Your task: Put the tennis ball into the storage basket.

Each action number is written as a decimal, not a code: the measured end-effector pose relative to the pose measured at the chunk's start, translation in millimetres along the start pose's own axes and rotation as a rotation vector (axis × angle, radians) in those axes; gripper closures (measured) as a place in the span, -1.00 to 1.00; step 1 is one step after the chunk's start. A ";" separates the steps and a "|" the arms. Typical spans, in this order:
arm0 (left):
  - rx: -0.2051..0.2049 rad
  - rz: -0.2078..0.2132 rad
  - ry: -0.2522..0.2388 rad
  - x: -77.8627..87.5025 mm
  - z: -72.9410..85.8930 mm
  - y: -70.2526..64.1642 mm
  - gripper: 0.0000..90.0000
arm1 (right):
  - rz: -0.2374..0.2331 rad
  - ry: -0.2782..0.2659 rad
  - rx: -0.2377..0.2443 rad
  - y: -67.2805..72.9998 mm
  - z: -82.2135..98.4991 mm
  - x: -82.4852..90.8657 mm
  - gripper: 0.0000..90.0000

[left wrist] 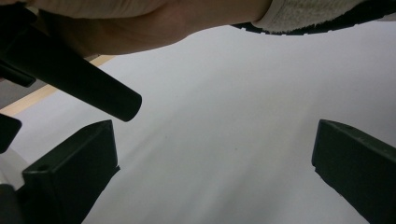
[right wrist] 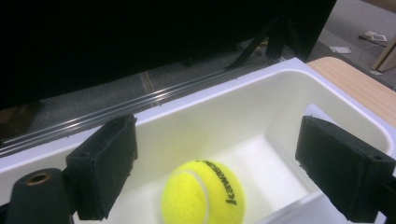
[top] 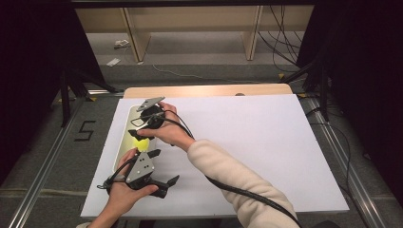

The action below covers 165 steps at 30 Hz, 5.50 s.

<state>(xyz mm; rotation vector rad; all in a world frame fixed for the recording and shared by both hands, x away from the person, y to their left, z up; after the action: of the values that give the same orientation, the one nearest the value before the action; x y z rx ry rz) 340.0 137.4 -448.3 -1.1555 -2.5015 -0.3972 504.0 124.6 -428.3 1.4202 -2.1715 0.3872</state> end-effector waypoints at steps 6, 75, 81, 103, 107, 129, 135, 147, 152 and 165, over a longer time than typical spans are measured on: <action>0.001 -0.001 -0.001 0.4 0.0 0.2 -1.00 | -0.001 0.000 0.012 -1.5 1.6 7.9 -0.69; 0.007 -0.002 0.000 -0.4 0.4 0.6 -1.00 | 0.154 -0.038 -0.084 -53.8 81.5 153.3 -0.66; 0.009 -0.009 0.004 -0.3 0.7 1.2 -1.00 | 0.168 -0.040 -0.095 -58.4 89.9 164.2 -0.66; 0.008 -0.011 0.005 -0.7 0.9 1.3 -1.00 | 0.222 -0.047 -0.162 -76.6 121.4 201.2 -0.66; 0.007 -0.012 0.006 -0.6 0.9 1.4 -1.00 | 0.225 -0.048 -0.171 -78.2 126.0 206.3 -0.66; 0.010 -0.014 0.007 -0.3 1.3 2.2 -1.00 | 0.264 -0.046 -0.203 -83.0 148.2 233.0 -0.66; 0.012 -0.014 0.006 -0.6 1.4 2.3 -1.00 | 0.277 -0.048 -0.212 -84.0 154.0 240.4 -0.66; 0.012 -0.016 0.006 -0.2 1.5 2.6 -1.00 | 0.290 -0.042 -0.217 -83.4 163.5 251.3 -0.66; 0.011 -0.018 0.006 0.0 1.3 2.4 -1.00 | 0.297 -0.043 -0.227 -83.7 169.8 256.8 -0.66; 0.013 -0.019 0.007 -0.5 1.6 2.6 -1.00 | 0.333 -0.052 -0.264 -87.2 193.1 279.7 -0.66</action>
<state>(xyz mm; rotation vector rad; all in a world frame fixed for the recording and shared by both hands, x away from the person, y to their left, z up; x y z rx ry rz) 342.0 139.3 -449.7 -1.1237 -2.5072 -0.3888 443.3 -220.9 -435.1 0.9389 -2.4020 0.1708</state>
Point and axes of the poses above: each handheld gripper's, and its own axes: x roughly backward along the jaws, z roughly out of its underside, y roughly to its left, the point moved 4 cm from there along -x, roughly forward along the jaws, and after that the axes turned 2 degrees about y, right-handed, at the moved point
